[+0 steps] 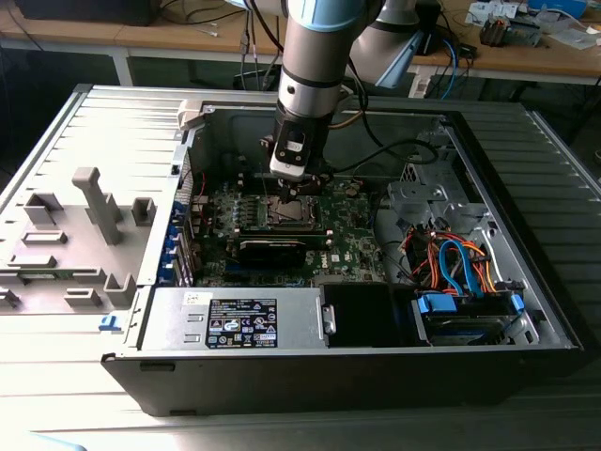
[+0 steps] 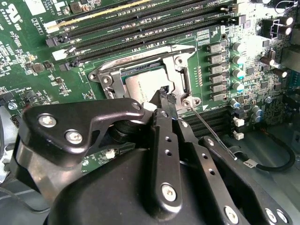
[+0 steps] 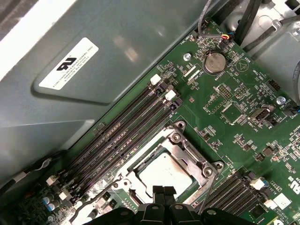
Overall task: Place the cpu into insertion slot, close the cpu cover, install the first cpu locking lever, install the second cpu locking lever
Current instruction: 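Install the first cpu locking lever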
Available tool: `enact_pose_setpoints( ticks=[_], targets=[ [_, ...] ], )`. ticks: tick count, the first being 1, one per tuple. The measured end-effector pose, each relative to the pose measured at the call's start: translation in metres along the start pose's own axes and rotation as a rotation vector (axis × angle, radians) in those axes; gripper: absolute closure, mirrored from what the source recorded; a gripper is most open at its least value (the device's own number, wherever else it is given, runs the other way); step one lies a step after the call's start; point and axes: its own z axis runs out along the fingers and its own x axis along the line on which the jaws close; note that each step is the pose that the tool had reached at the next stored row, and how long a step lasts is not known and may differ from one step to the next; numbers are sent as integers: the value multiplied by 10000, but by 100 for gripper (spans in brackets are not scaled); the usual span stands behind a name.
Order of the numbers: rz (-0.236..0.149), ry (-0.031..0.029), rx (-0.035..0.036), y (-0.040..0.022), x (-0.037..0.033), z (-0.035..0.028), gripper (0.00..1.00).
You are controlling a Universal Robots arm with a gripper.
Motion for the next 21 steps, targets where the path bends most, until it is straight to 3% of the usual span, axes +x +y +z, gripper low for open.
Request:
enact_pose_setpoints(
  ticks=[21],
  targets=[
    [-214, -4, 11, 0, 0, 0, 89]
  ],
)
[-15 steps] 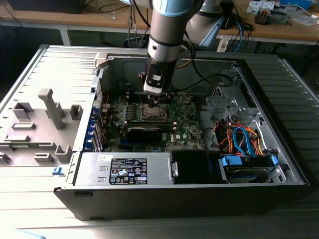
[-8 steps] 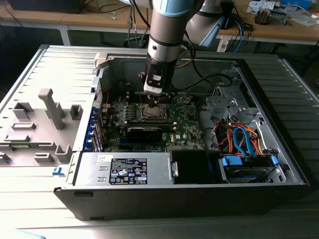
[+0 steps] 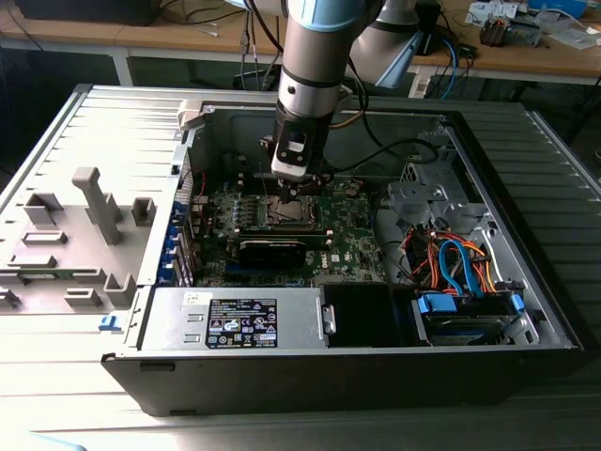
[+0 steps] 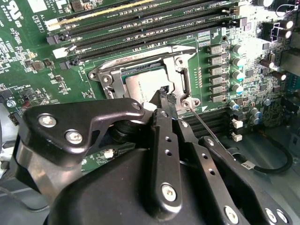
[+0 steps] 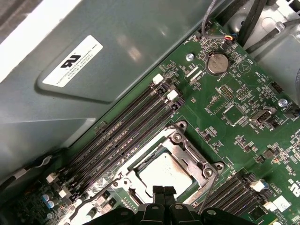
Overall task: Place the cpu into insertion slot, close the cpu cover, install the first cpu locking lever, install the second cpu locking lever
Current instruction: 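Install the first cpu locking lever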
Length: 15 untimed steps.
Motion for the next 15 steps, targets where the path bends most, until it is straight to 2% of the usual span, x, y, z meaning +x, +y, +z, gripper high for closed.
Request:
enact_pose_setpoints(
  ticks=[15],
  targets=[
    [-129, 8, -5, 0, 0, 0, 89]
  ],
)
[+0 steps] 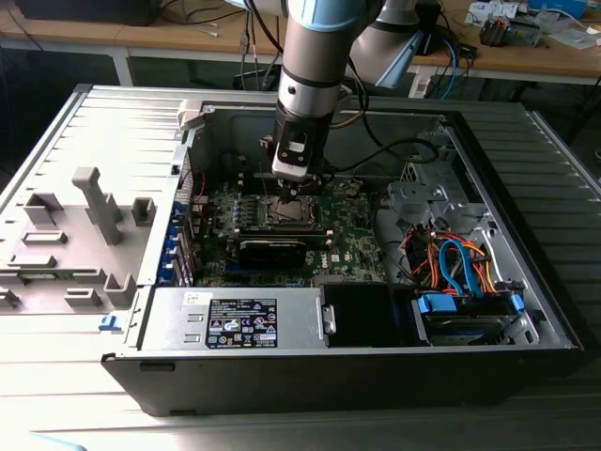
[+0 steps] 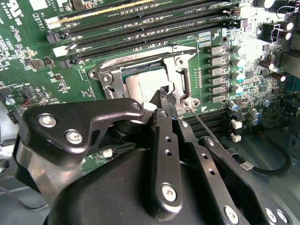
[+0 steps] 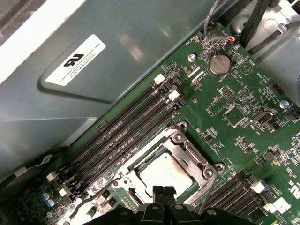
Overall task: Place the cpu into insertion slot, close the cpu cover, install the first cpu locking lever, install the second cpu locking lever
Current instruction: 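Install the first cpu locking lever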
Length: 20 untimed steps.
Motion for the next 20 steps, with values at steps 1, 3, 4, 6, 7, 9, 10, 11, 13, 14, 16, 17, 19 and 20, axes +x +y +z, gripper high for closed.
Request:
enact_pose_setpoints(
  ticks=[1, 3, 4, 6, 7, 9, 10, 11, 13, 14, 16, 17, 19, 20],
  targets=[
    [-9, 2, 0, 0, 0, 0, 89],
    [-23, 3, -2, 0, 0, 0, 89],
    [-29, 4, -2, 0, 0, 0, 89],
    [-44, 4, -2, 0, 0, 0, 89],
    [-57, 4, -2, 0, 0, 0, 89],
    [-78, 6, -3, 0, 0, 0, 89],
    [-83, 7, -3, 0, 0, 0, 89],
    [-91, 7, -4, 0, 0, 0, 89],
    [-107, 9, -5, 0, 0, 0, 89],
    [-112, 9, -6, 0, 0, 0, 89],
    [-127, 10, -7, 0, 0, 0, 89],
    [-137, 11, -7, 0, 0, 0, 89],
    [-152, 12, -7, 0, 0, 0, 89],
    [-168, 12, -7, 0, 0, 0, 89]
  ],
)
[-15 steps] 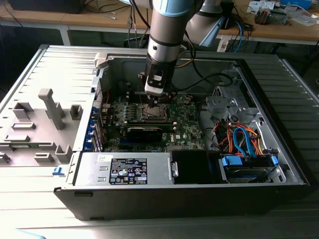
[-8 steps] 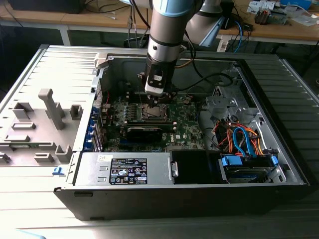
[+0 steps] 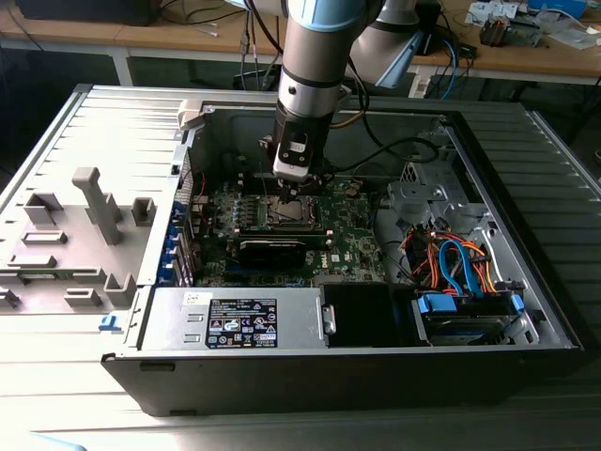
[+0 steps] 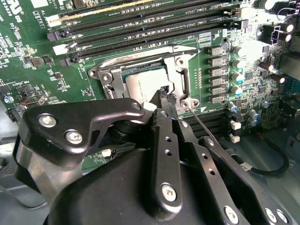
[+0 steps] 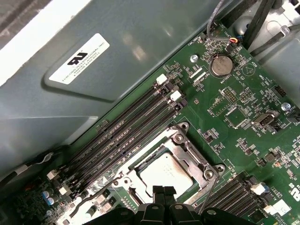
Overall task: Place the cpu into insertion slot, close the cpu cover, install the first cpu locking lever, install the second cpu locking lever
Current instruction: 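Install the first cpu locking lever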
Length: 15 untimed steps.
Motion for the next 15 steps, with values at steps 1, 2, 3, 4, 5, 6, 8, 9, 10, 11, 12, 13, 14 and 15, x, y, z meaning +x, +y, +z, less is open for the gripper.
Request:
enact_pose_setpoints(
  ticks=[1, 2, 3, 4, 5, 6, 8, 9, 10, 11, 12, 13, 14, 15],
  targets=[
    [-19, 1, -1, 0, 0, 0, 89],
    [-33, 3, -2, 0, 0, 0, 89],
    [-42, 4, -3, 0, 0, 0, 89],
    [-54, 5, -4, 0, 0, 0, 89],
    [-69, 8, -7, 0, 0, 0, 89],
    [-79, 11, -9, 0, 0, 0, 89],
    [-105, 16, -15, 0, 0, 0, 89],
    [-135, 20, -19, 0, 0, 0, 89],
    [-157, 21, -20, 0, 0, 0, 89],
    [-187, 21, -19, 0, 0, 0, 89],
    [-219, 21, -15, 0, 0, 0, 89],
    [-291, 17, -8, -1, 0, -1, 89],
    [-370, 15, -2, 0, 0, 0, 89],
    [-443, 11, 4, 0, 0, 0, 89]
  ],
)
